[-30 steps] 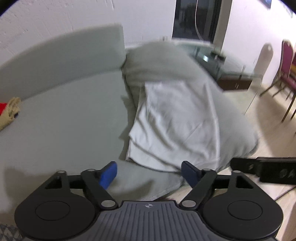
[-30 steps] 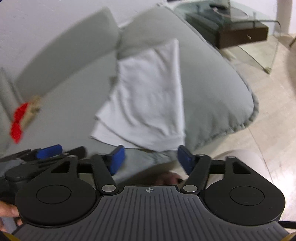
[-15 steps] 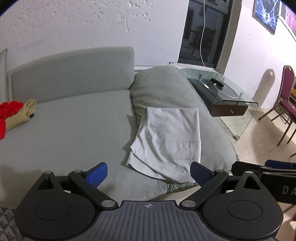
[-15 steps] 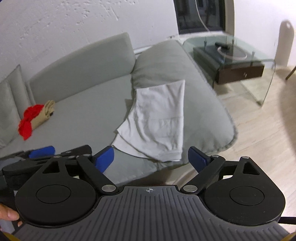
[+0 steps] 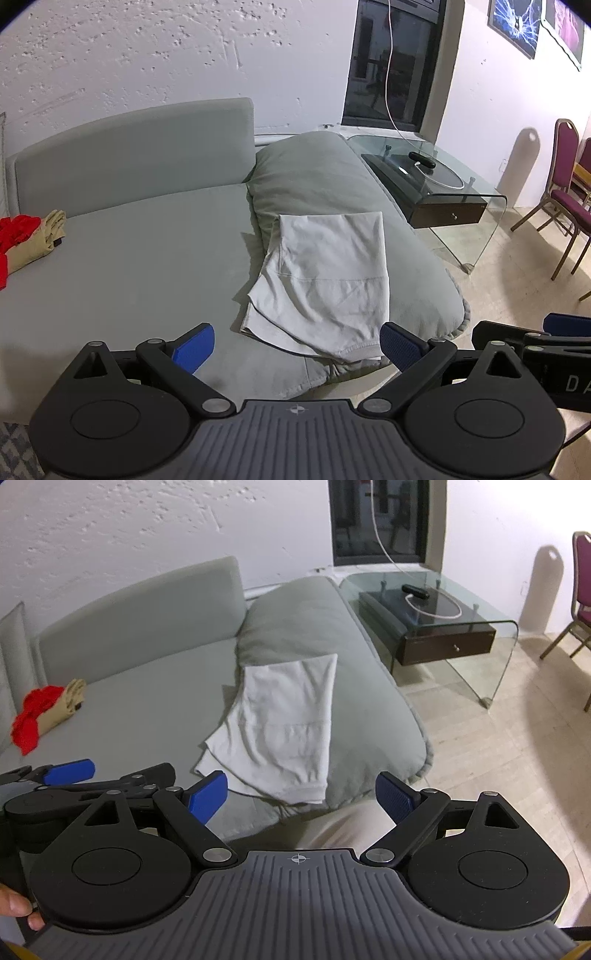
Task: Fold clothes
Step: 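Open both grippers and withdraw from the folded shirt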
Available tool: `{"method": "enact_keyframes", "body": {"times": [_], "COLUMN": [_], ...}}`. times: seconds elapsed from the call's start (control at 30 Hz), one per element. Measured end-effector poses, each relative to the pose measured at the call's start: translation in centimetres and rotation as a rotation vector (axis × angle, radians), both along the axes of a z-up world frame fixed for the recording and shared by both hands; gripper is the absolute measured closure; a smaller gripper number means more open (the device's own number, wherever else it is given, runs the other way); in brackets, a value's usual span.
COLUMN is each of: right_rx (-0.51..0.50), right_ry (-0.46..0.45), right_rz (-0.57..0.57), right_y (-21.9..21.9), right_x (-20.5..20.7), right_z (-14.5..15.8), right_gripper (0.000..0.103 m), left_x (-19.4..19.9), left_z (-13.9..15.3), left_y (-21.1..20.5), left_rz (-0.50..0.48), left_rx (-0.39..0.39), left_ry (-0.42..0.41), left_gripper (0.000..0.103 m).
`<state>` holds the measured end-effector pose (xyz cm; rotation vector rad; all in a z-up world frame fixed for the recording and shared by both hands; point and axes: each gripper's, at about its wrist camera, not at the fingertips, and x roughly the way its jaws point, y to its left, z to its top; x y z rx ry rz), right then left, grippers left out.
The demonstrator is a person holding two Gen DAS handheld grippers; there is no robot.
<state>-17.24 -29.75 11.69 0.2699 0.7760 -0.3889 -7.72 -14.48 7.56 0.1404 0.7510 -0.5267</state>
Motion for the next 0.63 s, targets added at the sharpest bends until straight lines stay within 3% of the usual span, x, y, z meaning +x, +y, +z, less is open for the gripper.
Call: {"method": "enact_keyframes", "body": {"times": [0.63], "right_rx": [-0.003], "right_ry": [0.003], "right_rz": [-0.013], "right_y": [-0.41], "right_x": [0.10], "right_z": [-0.35], "right_gripper": [0.012], "left_x": [0.40], "left_z": [-0.32], "left_y": [-0.40], "left_rz": [-0.012], "left_rx": [-0.010], "left_ry": [0.004], "left_gripper": [0.006]}}
